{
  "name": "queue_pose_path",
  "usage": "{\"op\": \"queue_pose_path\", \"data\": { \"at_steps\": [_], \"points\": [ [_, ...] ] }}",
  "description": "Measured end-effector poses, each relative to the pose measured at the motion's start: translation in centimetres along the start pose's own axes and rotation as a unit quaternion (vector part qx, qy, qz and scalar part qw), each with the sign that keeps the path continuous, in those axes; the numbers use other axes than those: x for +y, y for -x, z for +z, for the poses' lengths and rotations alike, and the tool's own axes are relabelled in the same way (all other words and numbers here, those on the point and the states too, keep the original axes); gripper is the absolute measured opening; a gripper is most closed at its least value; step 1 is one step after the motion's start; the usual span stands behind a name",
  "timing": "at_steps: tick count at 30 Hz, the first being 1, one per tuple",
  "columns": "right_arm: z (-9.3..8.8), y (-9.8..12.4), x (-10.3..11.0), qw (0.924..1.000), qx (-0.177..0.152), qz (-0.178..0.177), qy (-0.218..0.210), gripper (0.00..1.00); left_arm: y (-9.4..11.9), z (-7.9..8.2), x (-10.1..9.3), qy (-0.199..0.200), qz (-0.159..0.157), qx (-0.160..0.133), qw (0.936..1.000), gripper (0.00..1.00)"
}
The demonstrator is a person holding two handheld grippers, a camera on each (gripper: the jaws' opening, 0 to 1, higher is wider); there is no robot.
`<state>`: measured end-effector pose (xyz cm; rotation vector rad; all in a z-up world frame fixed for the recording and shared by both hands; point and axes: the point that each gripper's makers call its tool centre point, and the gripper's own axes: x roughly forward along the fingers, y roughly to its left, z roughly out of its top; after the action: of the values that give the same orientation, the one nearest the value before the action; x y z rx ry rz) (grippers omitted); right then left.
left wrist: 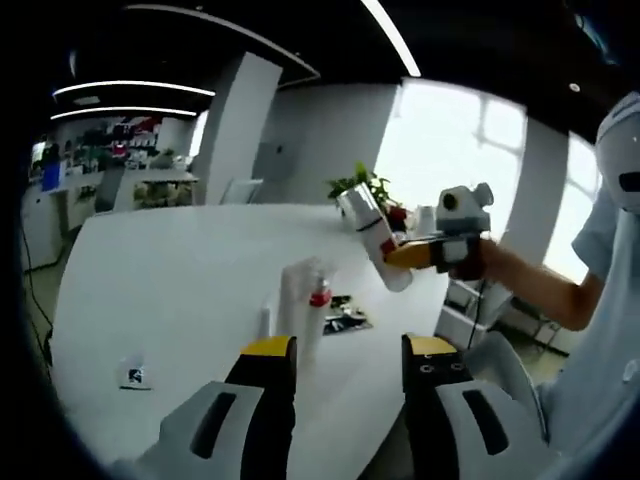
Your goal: Arrange the skincare products in the storage area until every visible bottle or jar stands upright without overlapping.
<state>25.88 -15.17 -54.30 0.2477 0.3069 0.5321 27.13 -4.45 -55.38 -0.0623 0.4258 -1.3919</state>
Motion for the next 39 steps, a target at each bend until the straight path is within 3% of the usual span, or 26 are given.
{"op": "queue_pose_path", "data": {
  "at_steps": [6,11,19,28,33,34,36,39],
  "points": [
    [-1.1,-1.2,1.1,0.9998,0.005,0.016,-0.009,0.19,-0.7,0.8,-0.4,0.014,-0.015,-0.021,0.9996,0.28],
    [-2.7,-1.9,1.9,0.9995,0.022,0.023,-0.003,0.19,-1.1,1.5,-1.5,0.049,-0.044,-0.044,0.9969,0.28],
    [-3.8,-2.8,4.0,0.9978,0.022,0.061,-0.015,0.19,-1.7,2.2,-1.9,0.078,-0.065,-0.070,0.9924,0.31],
    [-4.0,-3.3,6.5,0.9939,0.022,0.108,-0.011,0.19,-2.3,2.4,-2.0,0.080,-0.074,-0.067,0.9917,0.29],
    [-4.0,-3.3,8.4,0.9886,0.023,0.149,-0.011,0.19,-2.5,2.5,-2.3,0.084,-0.083,-0.069,0.9906,0.29],
    [-4.0,-3.3,8.6,0.9870,0.022,0.159,-0.011,0.19,-2.3,3.0,-3.1,0.093,-0.110,-0.079,0.9864,0.28],
    [-3.6,-2.9,9.4,0.9816,0.004,0.189,-0.025,0.19,-2.0,3.5,-3.5,0.111,-0.130,-0.091,0.9810,0.26],
    [-3.4,-2.5,9.6,0.9767,-0.003,0.211,-0.037,0.19,-1.7,3.8,-3.6,0.112,-0.138,-0.098,0.9792,0.23]
  ]
}}
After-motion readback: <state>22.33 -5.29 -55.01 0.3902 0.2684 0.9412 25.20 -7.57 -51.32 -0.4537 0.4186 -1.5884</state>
